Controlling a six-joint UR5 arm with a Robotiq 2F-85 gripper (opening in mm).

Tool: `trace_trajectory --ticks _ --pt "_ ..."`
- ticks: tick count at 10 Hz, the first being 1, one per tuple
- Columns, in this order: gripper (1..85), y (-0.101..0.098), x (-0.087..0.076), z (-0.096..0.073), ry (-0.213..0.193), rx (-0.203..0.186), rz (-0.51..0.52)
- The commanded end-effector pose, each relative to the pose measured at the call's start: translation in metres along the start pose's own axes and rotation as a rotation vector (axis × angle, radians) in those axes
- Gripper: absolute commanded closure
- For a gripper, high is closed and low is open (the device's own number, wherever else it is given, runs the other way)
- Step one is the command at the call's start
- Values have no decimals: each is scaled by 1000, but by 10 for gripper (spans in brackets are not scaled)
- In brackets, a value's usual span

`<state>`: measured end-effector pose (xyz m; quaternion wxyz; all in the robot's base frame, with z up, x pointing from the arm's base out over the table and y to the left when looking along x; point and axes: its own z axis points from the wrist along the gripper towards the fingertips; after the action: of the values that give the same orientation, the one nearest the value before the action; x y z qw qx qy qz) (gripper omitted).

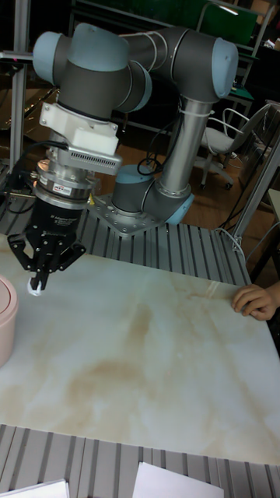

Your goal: Put the garbage in the trash can

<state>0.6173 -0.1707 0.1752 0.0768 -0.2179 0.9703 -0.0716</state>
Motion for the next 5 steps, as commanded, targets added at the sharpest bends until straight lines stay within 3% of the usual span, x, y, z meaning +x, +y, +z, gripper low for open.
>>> trace_trajectory --ticks 1,5 --pt "847 -27 -7 7 -15 2 -37" --pt "847 -40 -4 15 -30 19 -70"
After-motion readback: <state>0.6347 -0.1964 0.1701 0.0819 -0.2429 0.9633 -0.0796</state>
